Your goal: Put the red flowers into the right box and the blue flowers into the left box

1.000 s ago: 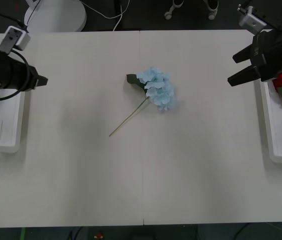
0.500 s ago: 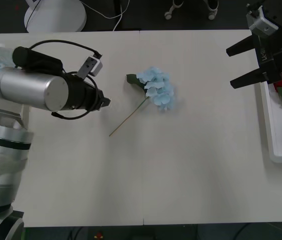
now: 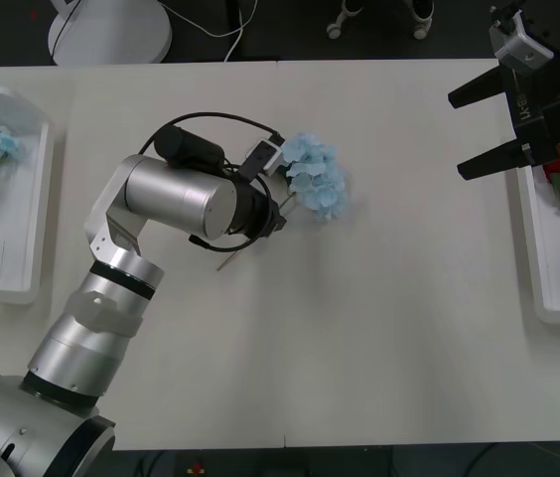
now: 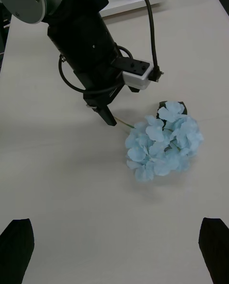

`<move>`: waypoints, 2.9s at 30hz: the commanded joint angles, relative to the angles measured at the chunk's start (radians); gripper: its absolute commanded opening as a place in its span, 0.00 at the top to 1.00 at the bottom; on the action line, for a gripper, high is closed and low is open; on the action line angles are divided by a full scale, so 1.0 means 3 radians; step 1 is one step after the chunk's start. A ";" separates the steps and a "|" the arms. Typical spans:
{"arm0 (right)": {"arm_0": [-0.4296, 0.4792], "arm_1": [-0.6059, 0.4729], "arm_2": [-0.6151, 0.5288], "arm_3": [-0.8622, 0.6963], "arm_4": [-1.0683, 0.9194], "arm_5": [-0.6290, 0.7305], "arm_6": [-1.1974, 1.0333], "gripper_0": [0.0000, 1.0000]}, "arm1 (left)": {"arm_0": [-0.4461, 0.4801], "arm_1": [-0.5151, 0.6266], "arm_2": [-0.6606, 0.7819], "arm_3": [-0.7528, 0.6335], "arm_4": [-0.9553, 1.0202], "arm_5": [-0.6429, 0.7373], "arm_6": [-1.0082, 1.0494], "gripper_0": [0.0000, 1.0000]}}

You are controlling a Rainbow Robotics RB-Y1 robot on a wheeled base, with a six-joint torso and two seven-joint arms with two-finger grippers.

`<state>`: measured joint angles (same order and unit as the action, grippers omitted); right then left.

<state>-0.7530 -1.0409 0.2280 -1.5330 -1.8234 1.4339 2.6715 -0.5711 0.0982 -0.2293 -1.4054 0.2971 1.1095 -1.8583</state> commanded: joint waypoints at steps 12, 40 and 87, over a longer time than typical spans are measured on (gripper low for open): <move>-0.0001 -0.0161 -0.0101 -0.0085 -0.0007 0.0022 0.0112 0.00 | -0.0551 -0.0194 -0.0273 0.0855 -0.0060 -0.0620 0.0212 0.00; 0.0004 -0.0161 -0.0101 -0.0090 -0.0007 0.0032 0.0112 0.00 | -0.0627 -0.0174 -0.0243 0.0967 -0.0131 -0.0804 0.0248 1.00; 0.0004 -0.0161 -0.0101 -0.0090 -0.0007 0.0032 0.0112 0.00 | 0.0334 0.1370 0.2800 -0.1124 0.0145 0.0791 0.0345 1.00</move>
<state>-0.7527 -1.0409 0.2233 -1.5362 -1.8229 1.4371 2.6716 -0.5180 0.4669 0.5594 -1.7041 0.3872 1.3946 -1.7921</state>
